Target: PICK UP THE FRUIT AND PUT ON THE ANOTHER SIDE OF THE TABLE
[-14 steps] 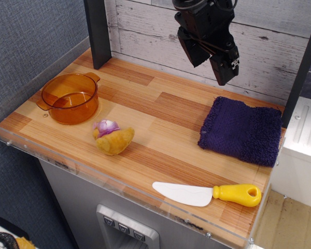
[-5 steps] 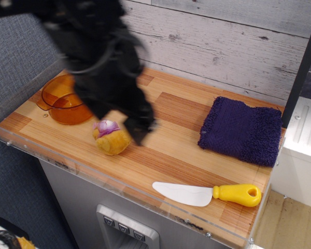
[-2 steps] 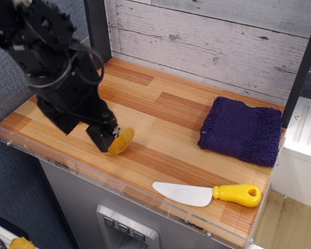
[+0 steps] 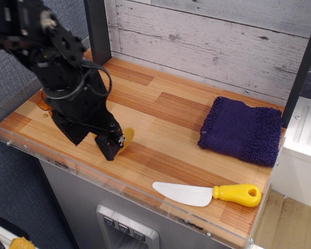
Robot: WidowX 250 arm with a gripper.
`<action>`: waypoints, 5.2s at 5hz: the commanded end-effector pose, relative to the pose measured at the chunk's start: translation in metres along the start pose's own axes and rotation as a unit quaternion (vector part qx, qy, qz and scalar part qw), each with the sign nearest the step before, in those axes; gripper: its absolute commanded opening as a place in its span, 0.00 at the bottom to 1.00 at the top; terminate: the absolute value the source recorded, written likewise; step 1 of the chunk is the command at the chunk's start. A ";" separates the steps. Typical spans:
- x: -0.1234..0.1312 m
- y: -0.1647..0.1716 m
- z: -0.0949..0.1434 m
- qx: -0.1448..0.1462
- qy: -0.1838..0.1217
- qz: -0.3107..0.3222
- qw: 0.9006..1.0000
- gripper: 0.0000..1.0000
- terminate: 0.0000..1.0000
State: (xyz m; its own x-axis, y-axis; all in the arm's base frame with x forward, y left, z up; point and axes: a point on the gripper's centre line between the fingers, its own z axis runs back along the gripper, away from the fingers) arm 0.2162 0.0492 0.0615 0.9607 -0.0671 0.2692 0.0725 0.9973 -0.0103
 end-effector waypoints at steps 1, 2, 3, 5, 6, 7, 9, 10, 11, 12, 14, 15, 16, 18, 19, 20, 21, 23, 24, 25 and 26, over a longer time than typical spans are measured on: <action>0.005 0.009 -0.023 -0.012 0.010 0.010 1.000 1.00 0.00; 0.002 0.014 -0.033 -0.015 0.019 0.015 1.000 1.00 0.00; 0.000 0.013 -0.035 -0.014 0.016 0.014 1.000 1.00 0.00; -0.002 0.012 -0.030 -0.002 0.004 0.020 1.000 0.00 0.00; -0.004 0.012 -0.030 -0.003 0.004 0.022 1.000 0.00 0.00; -0.005 0.011 -0.031 -0.004 0.001 0.021 1.000 0.00 0.00; 0.004 -0.004 -0.012 0.000 -0.037 -0.012 0.999 0.00 0.00; 0.014 -0.018 0.017 0.023 -0.074 -0.043 0.996 0.00 0.00; 0.024 -0.023 0.043 0.036 -0.107 -0.058 0.992 0.00 0.00; 0.042 -0.025 0.058 0.040 -0.123 -0.065 0.989 0.00 0.00; 0.079 -0.031 0.065 0.024 -0.145 -0.076 0.986 0.00 0.00; 0.098 -0.041 0.053 0.004 -0.140 -0.097 0.985 0.00 0.00; 0.115 -0.059 0.038 -0.014 -0.132 -0.128 0.983 0.00 0.00; 0.130 -0.098 0.020 -0.045 -0.124 -0.176 0.975 0.00 0.00; 0.128 -0.112 0.011 -0.051 -0.107 -0.196 0.973 0.00 0.00; 0.120 -0.120 -0.004 -0.059 -0.086 -0.202 0.974 0.00 0.00; 0.112 -0.126 -0.019 -0.066 -0.067 -0.207 0.974 0.00 0.00; 0.099 -0.126 -0.037 -0.074 -0.042 -0.206 0.975 0.00 0.00; 0.097 -0.126 -0.038 -0.077 -0.037 -0.201 0.976 1.00 0.00; 0.098 -0.125 -0.035 -0.075 -0.038 -0.196 0.977 1.00 0.00; 0.098 -0.125 -0.034 -0.072 -0.038 -0.193 0.978 1.00 0.00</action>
State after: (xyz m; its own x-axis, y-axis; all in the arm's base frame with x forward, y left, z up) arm 0.3168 -0.0787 0.0454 0.8453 -0.4301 0.3169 0.4659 0.8838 -0.0433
